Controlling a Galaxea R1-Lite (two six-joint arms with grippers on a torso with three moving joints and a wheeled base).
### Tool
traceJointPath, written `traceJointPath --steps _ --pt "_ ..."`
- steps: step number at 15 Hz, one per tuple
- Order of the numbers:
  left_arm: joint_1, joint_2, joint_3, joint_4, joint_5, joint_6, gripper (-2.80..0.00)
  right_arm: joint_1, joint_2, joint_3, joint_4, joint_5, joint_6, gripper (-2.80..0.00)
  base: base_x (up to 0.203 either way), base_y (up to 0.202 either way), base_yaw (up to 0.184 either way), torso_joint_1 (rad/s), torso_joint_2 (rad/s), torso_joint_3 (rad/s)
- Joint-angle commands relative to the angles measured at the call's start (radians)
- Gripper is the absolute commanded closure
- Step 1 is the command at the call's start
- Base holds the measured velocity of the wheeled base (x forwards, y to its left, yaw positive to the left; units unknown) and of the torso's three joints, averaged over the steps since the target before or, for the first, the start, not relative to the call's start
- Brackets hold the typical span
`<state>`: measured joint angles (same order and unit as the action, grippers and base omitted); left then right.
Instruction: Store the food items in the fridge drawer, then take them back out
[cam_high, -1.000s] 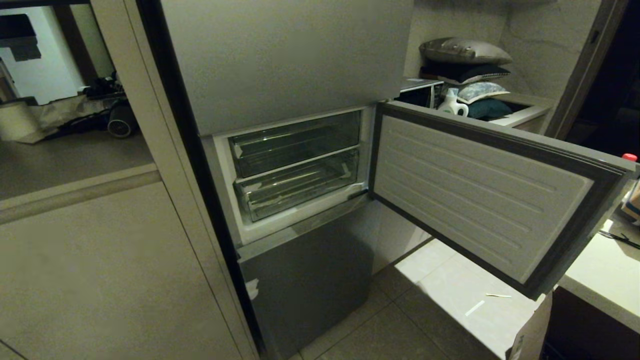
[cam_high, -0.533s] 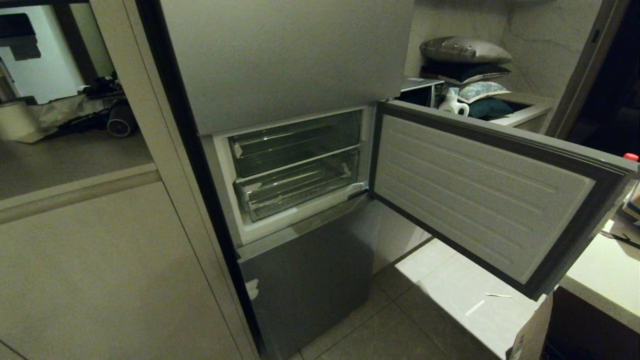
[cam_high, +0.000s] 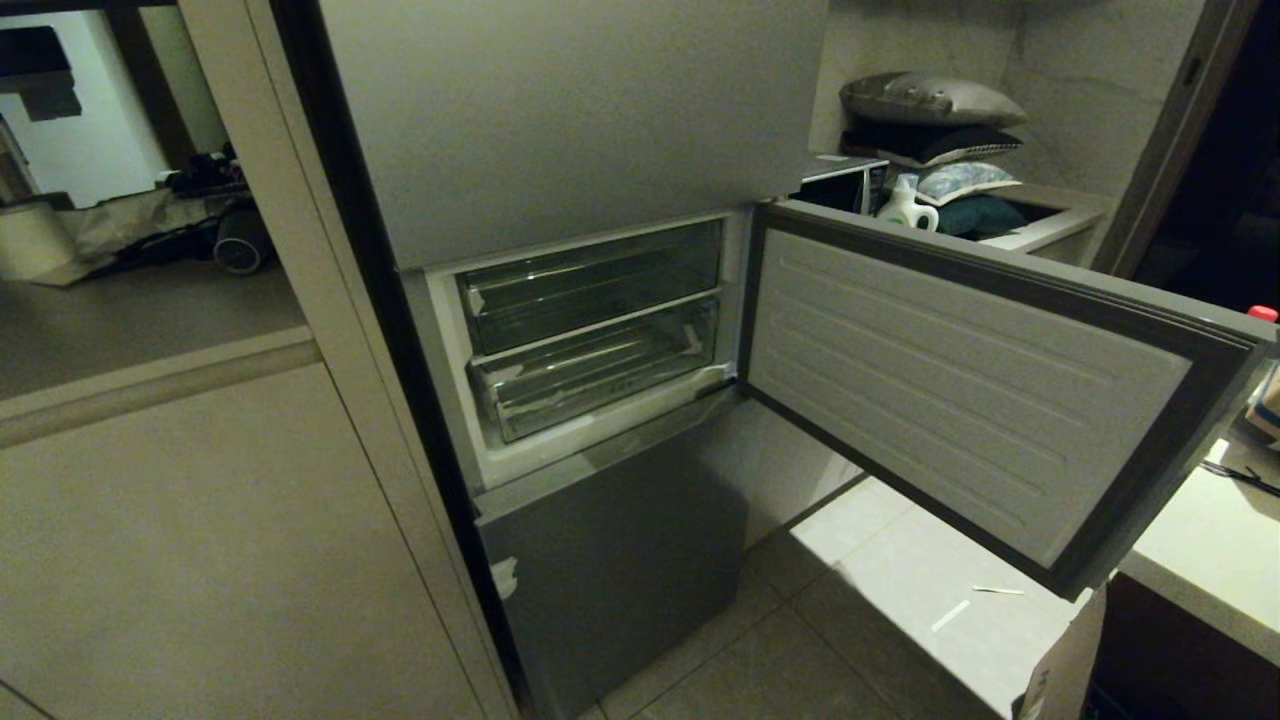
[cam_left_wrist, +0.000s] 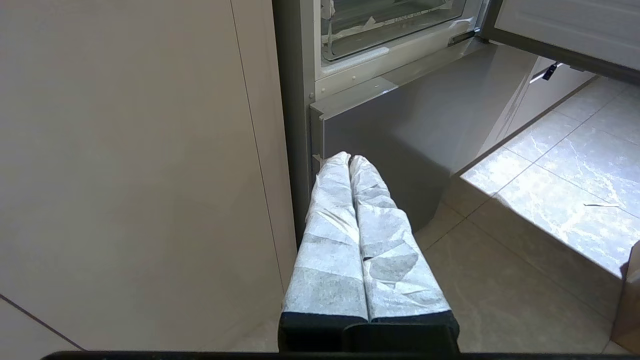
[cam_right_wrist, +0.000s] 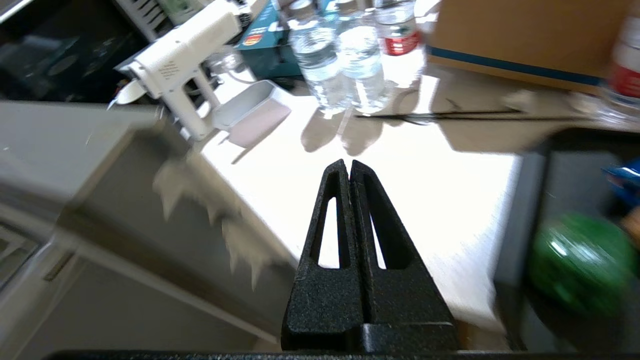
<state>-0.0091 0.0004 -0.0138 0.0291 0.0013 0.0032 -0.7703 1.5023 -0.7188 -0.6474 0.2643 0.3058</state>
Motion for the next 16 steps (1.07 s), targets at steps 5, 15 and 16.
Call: traceJointPath --steps 5,15,16 --pt "0.0 0.0 0.0 0.0 0.0 0.0 0.0 0.042 0.241 -0.13 -0.03 0.149 0.053 0.0 0.0 0.0 0.0 0.0 0.0 0.0" --pt "0.0 0.0 0.0 0.0 0.0 0.0 0.0 0.042 0.279 -0.203 -0.046 0.292 0.154 0.0 0.0 0.0 0.0 0.0 0.0 0.0" --pt "0.0 0.0 0.0 0.0 0.0 0.0 0.0 0.042 0.28 -0.203 -0.046 0.313 0.153 0.0 0.0 0.0 0.0 0.0 0.0 0.0"
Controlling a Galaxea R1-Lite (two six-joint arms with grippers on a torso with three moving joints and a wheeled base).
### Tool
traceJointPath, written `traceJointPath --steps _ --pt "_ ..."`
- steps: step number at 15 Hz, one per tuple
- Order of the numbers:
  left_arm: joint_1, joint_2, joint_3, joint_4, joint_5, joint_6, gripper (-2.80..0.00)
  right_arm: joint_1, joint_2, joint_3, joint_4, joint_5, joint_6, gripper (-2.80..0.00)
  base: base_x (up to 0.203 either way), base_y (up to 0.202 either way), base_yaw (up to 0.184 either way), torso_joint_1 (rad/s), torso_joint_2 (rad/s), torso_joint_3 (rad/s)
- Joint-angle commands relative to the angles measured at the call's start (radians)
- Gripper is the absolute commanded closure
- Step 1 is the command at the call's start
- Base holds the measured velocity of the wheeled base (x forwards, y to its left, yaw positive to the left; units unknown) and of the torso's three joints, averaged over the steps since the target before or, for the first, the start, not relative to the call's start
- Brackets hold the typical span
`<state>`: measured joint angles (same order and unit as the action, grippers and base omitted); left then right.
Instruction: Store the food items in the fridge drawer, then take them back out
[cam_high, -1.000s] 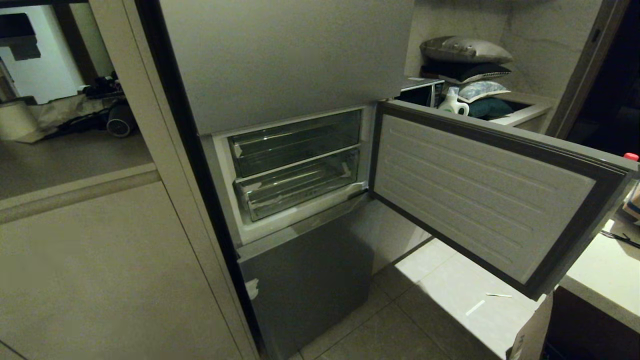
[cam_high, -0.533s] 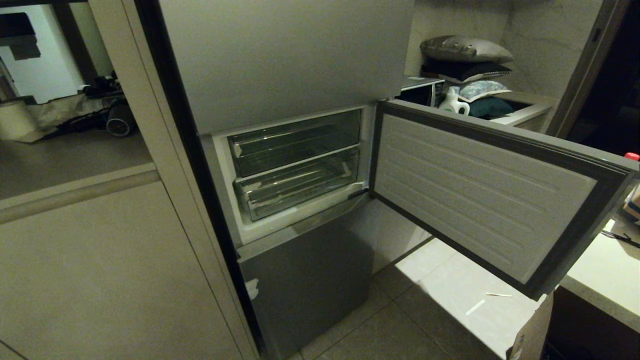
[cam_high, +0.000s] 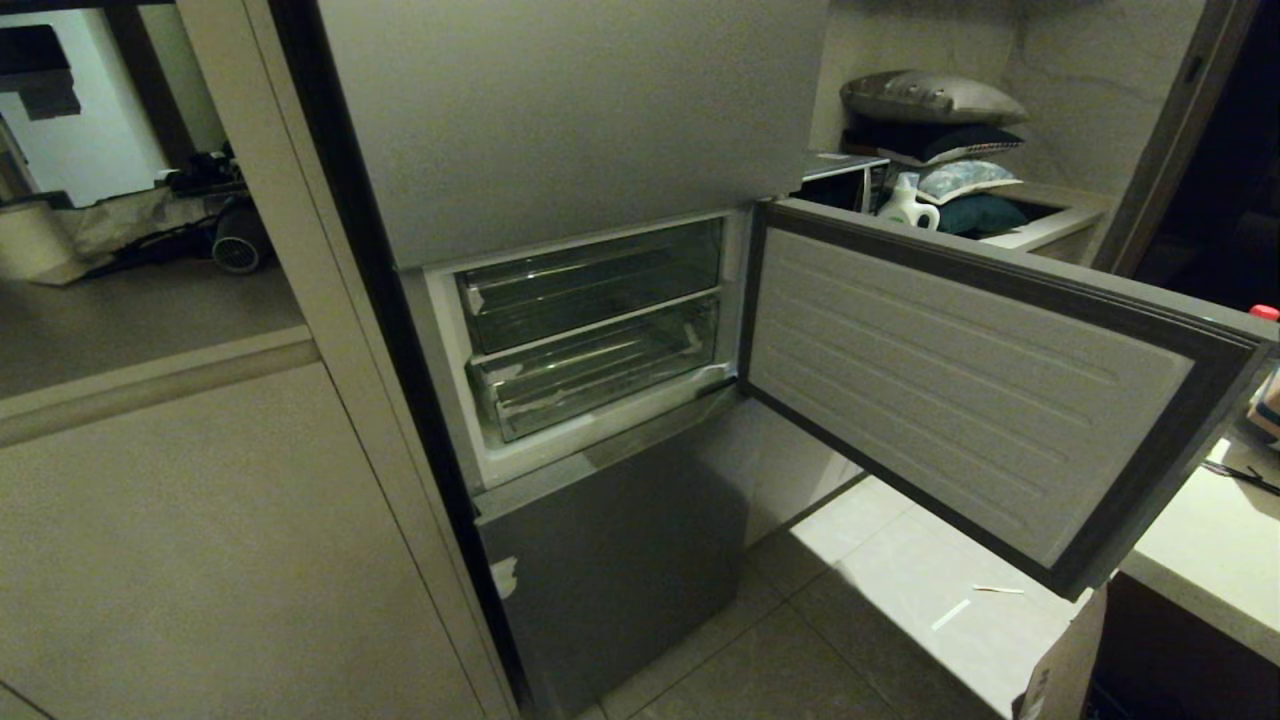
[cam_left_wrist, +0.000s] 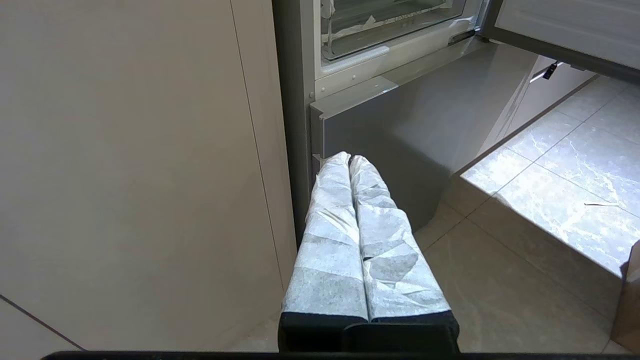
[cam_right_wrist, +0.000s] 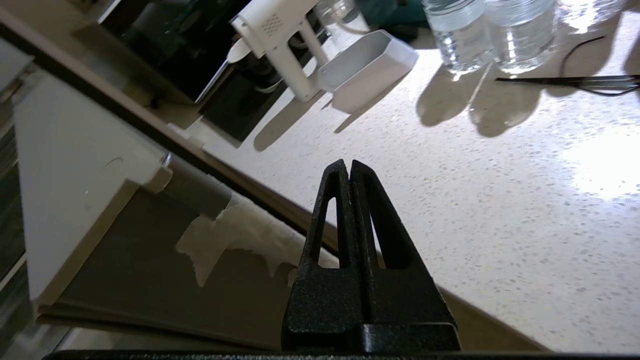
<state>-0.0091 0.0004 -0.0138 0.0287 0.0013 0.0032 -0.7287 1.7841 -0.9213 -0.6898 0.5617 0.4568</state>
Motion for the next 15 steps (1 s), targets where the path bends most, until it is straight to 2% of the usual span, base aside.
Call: traceJointPath --steps 1,6,10,15 --pt "0.0 0.0 0.0 0.0 0.0 0.0 0.0 0.0 0.0 -0.001 -0.003 0.043 0.002 0.0 0.0 0.0 0.0 0.0 0.0 0.0" --pt "0.0 0.0 0.0 0.0 0.0 0.0 0.0 -0.001 -0.006 0.015 0.003 0.108 0.003 0.0 0.0 0.0 0.0 0.0 0.0 0.0" --pt "0.0 0.0 0.0 0.0 0.0 0.0 0.0 -0.001 -0.027 0.04 0.004 0.118 0.004 0.0 0.0 0.0 0.0 0.0 0.0 0.0" --pt "0.0 0.0 0.0 0.0 0.0 0.0 0.0 -0.002 -0.089 0.111 0.005 0.196 0.004 0.0 0.0 0.0 0.0 0.0 0.0 0.0"
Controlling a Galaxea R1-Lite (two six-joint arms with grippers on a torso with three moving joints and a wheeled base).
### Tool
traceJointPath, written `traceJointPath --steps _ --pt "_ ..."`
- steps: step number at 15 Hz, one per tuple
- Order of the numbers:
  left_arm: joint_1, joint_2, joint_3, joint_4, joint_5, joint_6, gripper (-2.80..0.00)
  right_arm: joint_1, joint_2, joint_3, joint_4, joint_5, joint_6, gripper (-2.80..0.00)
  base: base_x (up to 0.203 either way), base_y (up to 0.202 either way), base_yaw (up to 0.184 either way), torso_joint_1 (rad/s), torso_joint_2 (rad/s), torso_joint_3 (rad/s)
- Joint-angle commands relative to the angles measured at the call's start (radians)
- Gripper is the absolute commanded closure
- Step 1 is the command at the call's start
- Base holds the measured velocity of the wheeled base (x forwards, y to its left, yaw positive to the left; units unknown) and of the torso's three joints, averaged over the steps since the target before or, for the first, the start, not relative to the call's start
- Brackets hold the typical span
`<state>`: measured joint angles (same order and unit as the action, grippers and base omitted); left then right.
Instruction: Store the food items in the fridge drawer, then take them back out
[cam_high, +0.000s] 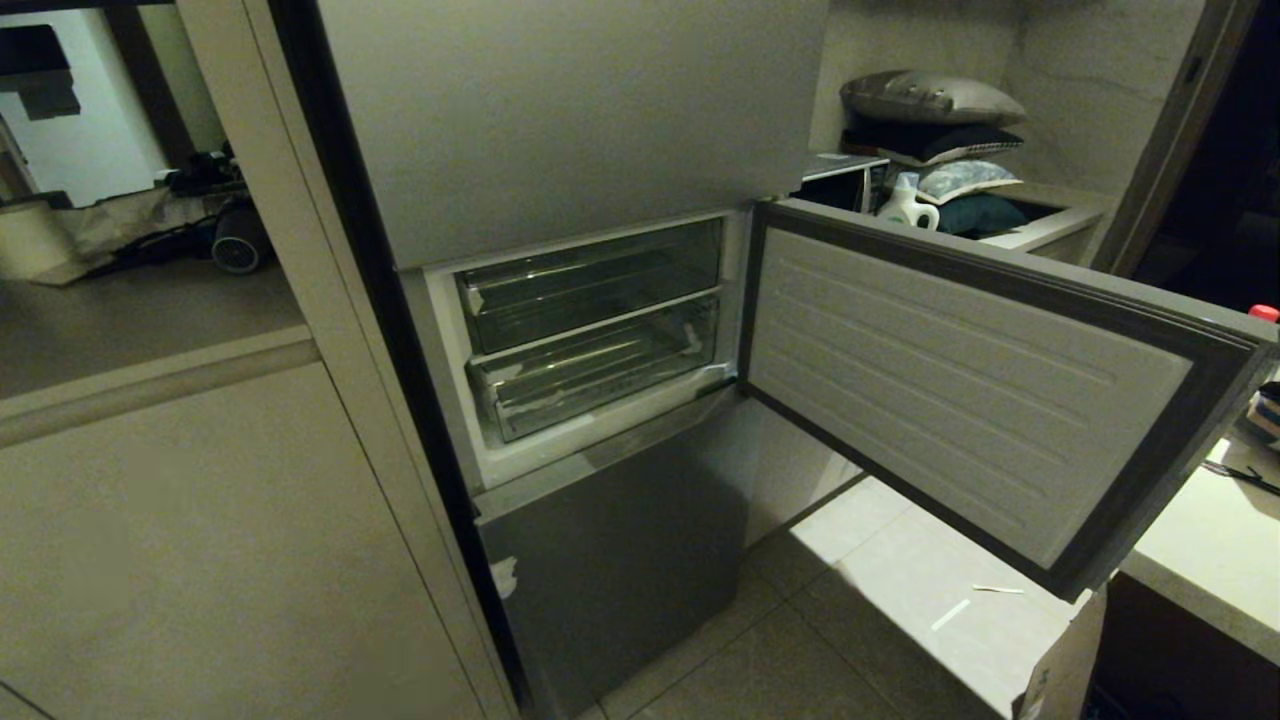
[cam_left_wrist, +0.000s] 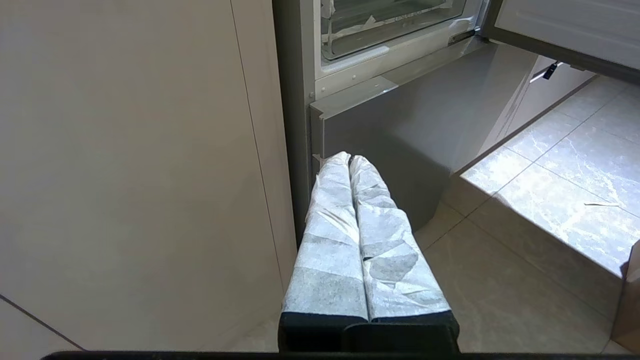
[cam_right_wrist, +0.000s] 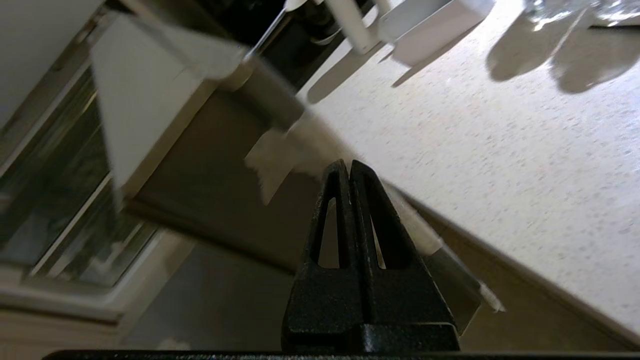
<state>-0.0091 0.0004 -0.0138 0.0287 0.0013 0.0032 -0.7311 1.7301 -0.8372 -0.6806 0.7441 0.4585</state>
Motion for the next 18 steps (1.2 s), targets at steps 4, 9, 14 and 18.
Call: traceJointPath --steps 4,9,14,18 --pt "0.0 0.0 0.0 0.0 0.0 0.0 0.0 -0.006 -0.103 0.089 -0.007 0.041 0.005 0.0 0.0 0.0 0.0 0.0 0.0 0.0" --pt "0.0 0.0 0.0 0.0 0.0 0.0 0.0 -0.078 -0.175 0.089 -0.017 0.034 0.001 0.0 0.0 0.0 0.0 0.0 0.0 0.0" --pt "0.0 0.0 0.0 0.0 0.0 0.0 0.0 -0.124 -0.064 -0.031 -0.026 0.009 -0.001 0.0 0.0 0.0 0.0 0.0 0.0 0.0" --pt "0.0 0.0 0.0 0.0 0.0 0.0 0.0 -0.116 0.05 -0.093 -0.024 0.018 0.006 0.0 0.0 0.0 0.0 0.0 0.0 0.0"
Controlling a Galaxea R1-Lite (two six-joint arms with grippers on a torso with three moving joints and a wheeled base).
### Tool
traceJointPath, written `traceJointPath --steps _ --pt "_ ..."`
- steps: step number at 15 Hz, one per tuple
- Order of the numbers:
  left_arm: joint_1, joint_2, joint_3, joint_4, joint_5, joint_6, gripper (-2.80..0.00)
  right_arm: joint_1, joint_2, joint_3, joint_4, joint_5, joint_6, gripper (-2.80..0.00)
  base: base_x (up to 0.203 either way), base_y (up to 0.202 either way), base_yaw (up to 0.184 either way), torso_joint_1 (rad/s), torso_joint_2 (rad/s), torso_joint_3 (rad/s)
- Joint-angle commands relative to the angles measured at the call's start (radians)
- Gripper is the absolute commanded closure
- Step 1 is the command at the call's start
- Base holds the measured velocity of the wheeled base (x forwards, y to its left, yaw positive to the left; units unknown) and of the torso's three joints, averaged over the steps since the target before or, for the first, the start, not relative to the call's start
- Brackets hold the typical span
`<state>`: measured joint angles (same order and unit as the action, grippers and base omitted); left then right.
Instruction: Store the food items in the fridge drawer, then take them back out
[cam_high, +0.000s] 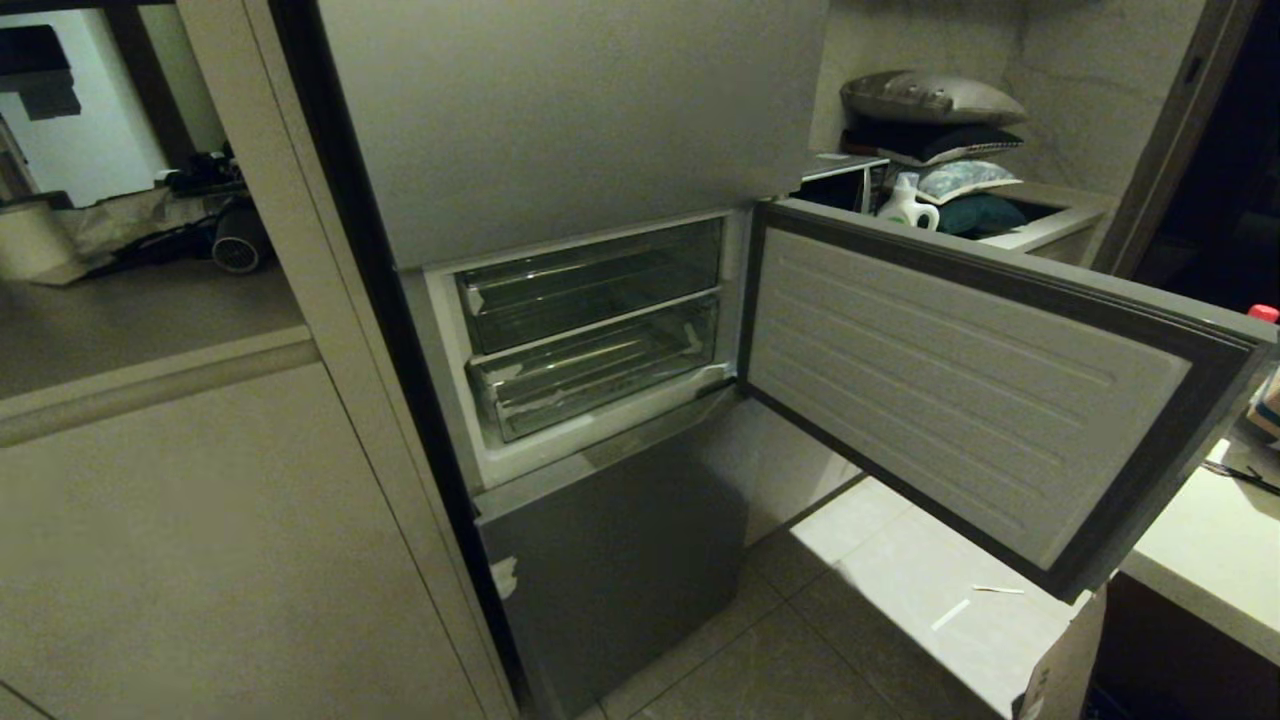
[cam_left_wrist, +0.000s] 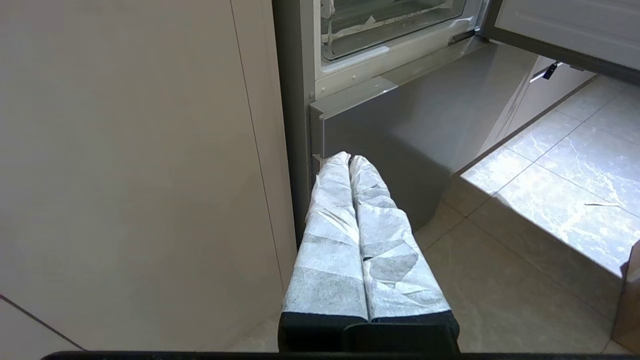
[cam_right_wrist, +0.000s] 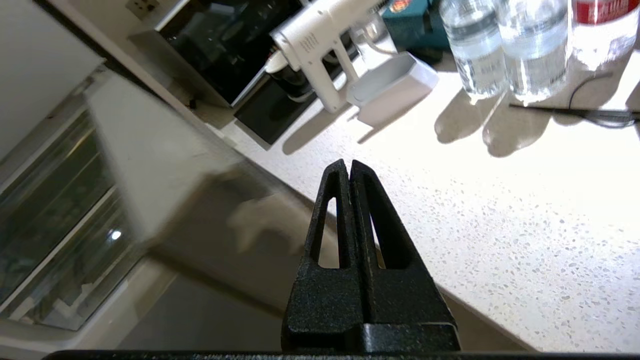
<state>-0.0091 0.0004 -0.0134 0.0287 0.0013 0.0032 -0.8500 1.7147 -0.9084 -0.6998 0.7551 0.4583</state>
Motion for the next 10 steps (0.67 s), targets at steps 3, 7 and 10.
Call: traceJointPath --steps 3,7,10 --pt "0.0 0.0 0.0 0.0 0.0 0.0 0.0 0.011 0.113 -0.055 -0.009 0.043 0.039 0.0 0.0 0.0 0.0 0.0 0.0 0.0" --pt "0.0 0.0 0.0 0.0 0.0 0.0 0.0 0.035 0.145 -0.069 -0.023 0.13 0.06 0.0 0.0 0.0 0.0 0.0 0.0 0.0" --pt "0.0 0.0 0.0 0.0 0.0 0.0 0.0 0.058 0.177 -0.066 -0.079 0.132 0.063 0.0 0.0 0.0 0.0 0.0 0.0 0.0"
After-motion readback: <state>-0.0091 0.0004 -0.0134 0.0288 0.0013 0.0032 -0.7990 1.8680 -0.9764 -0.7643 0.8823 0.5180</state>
